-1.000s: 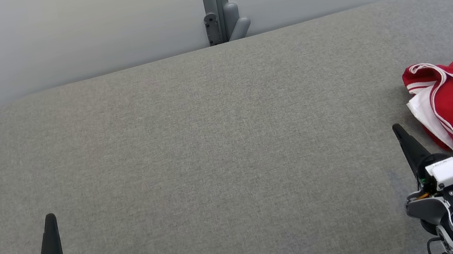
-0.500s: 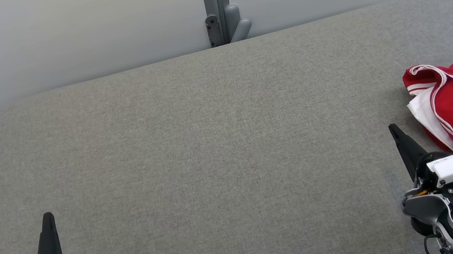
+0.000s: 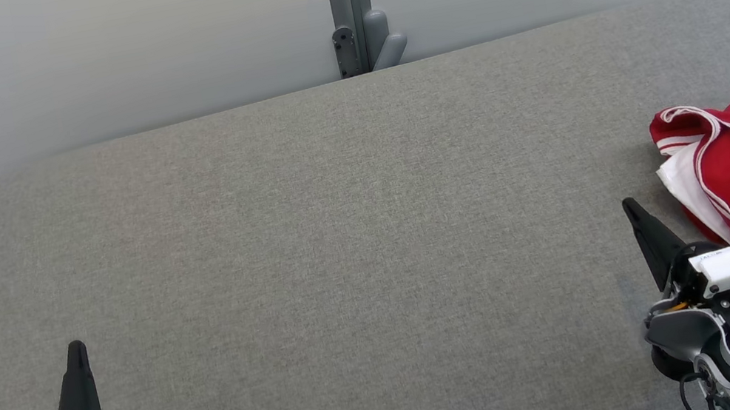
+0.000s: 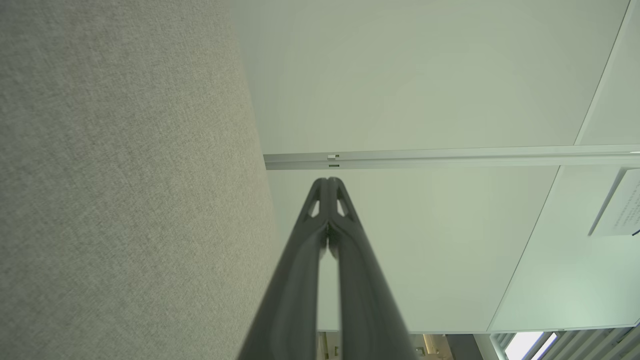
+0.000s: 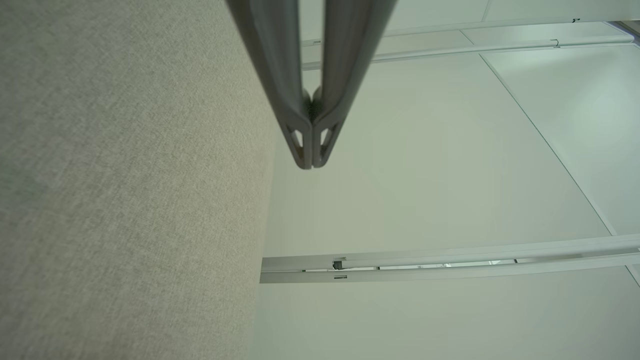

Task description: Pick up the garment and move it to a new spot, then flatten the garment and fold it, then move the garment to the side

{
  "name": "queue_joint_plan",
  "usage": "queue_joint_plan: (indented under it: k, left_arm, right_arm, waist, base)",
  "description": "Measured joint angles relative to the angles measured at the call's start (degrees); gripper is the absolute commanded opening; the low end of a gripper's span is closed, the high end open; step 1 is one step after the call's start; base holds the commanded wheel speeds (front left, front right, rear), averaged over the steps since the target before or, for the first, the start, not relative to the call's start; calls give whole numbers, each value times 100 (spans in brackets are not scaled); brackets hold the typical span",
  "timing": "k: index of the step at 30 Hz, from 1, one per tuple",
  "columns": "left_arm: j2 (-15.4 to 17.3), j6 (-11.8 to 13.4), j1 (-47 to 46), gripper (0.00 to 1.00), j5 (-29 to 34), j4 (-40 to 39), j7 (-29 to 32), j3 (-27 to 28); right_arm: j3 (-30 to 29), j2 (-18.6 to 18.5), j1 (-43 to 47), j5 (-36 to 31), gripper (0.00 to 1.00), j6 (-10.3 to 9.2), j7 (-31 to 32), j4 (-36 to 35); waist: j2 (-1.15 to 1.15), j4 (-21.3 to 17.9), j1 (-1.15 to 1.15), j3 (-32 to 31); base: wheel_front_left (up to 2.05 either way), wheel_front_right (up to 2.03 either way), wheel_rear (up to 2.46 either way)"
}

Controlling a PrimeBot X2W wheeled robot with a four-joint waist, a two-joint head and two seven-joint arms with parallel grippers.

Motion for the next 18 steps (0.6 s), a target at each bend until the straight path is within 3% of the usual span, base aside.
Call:
queue_joint_plan:
  k: [18]
  left_arm:
    - [-15,0,-1,0,4,0,20,26]
  right_arm:
    - [-5,2,-2,0,0,0,5,0]
  waist:
    - [0,0,0,0]
  base:
    - [0,0,0]
